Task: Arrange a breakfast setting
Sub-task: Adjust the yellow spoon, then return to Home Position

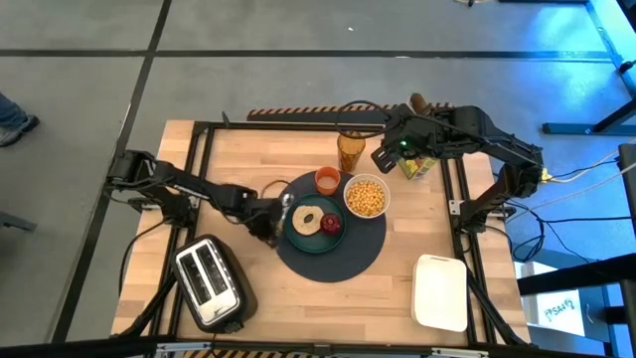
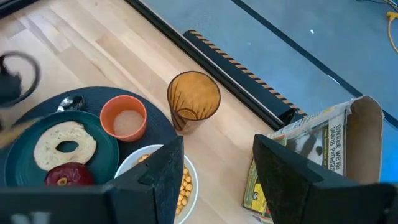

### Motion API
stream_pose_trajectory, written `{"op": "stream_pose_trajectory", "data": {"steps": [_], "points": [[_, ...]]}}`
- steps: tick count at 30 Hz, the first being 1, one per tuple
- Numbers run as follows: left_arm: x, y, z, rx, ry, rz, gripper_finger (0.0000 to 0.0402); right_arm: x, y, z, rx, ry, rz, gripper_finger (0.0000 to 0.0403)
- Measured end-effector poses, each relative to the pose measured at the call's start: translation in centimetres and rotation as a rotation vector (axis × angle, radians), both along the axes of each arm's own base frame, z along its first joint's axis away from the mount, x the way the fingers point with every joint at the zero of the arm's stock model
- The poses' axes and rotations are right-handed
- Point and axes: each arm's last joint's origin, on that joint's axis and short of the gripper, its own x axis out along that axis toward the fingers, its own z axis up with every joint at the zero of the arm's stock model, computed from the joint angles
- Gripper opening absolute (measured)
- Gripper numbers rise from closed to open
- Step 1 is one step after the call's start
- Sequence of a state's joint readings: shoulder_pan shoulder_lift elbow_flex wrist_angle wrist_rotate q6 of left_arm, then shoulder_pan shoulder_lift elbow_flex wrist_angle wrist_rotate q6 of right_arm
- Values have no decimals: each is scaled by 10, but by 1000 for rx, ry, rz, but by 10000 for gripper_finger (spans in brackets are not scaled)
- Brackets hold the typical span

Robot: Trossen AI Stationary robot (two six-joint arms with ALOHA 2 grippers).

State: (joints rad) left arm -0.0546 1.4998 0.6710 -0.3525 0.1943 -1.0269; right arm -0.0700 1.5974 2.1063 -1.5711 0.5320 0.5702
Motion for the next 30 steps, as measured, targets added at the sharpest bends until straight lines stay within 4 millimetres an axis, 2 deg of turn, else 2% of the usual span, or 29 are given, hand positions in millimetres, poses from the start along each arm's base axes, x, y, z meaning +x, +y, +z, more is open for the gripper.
{"op": "stream_pose_trajectory", "data": {"steps": [4, 12, 15, 19, 23, 26, 30], "points": [[13, -10, 9, -100, -163, -60, 2, 0, 0, 0, -5, 6, 9, 182], [1, -15, 4, -121, -9, -29, 2, -1, 0, 1, -10, 11, 22, 182], [-2, -16, 14, -123, -49, -39, 2, -6, 2, 4, 8, -7, 37, 182], [-9, -14, 49, 1, -238, -56, 1, -25, 11, 20, -9, -98, 90, 182], [-22, -9, 103, 193, -506, -52, 1, -38, 22, 36, -17, -238, 177, 178], [-34, -5, 139, 333, -713, -70, 1, -38, 32, 35, -14, -317, 266, 157], [-47, -7, 179, 550, -1030, -87, 0, -36, 44, 24, 30, -516, 461, 100]]}}
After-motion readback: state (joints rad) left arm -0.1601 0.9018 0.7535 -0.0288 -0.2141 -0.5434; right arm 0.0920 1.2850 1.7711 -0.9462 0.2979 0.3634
